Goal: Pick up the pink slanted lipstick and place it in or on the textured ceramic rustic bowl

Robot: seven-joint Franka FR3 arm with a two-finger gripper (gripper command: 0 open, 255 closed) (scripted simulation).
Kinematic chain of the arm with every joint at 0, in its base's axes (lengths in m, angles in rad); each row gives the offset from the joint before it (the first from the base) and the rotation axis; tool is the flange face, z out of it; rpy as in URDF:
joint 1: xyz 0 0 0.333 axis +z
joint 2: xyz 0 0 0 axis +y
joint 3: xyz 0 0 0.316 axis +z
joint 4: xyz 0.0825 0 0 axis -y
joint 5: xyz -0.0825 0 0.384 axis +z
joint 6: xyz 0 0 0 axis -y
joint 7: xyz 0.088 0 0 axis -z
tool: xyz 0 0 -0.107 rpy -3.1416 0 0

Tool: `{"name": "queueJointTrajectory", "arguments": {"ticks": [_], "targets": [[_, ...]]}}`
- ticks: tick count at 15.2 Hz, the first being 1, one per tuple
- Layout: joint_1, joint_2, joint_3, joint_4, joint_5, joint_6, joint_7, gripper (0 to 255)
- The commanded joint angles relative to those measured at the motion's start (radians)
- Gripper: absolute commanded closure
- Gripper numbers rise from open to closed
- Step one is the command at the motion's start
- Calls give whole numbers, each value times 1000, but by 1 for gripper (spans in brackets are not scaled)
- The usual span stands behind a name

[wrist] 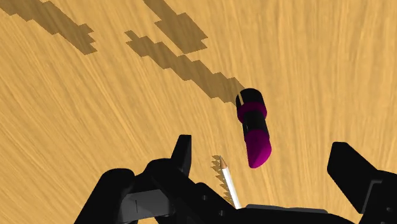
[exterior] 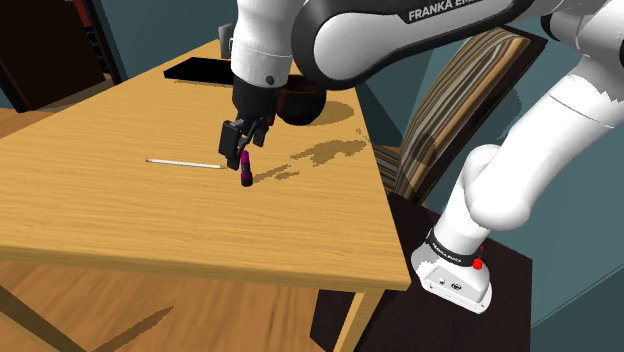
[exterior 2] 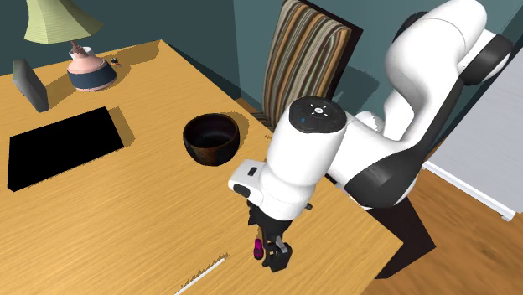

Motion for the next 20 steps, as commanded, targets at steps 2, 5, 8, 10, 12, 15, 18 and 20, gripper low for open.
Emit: {"name": "queueJointTrajectory", "arguments": {"ticks": [2, 5, 8, 10, 12, 15, 18, 20], "targets": [[-1, 17, 6, -21, -8, 39, 7, 0], [-4, 35, 10, -39, -17, 72, 14, 0], [-4, 35, 10, -39, -17, 72, 14, 0], [-4, 35, 10, -39, -17, 72, 14, 0], [-3, 35, 10, -39, -17, 72, 14, 0], [-3, 35, 10, -39, -17, 72, 14, 255], [-3, 35, 10, -39, -17, 72, 14, 255], [-3, 35, 10, -39, -17, 72, 14, 255]]}}
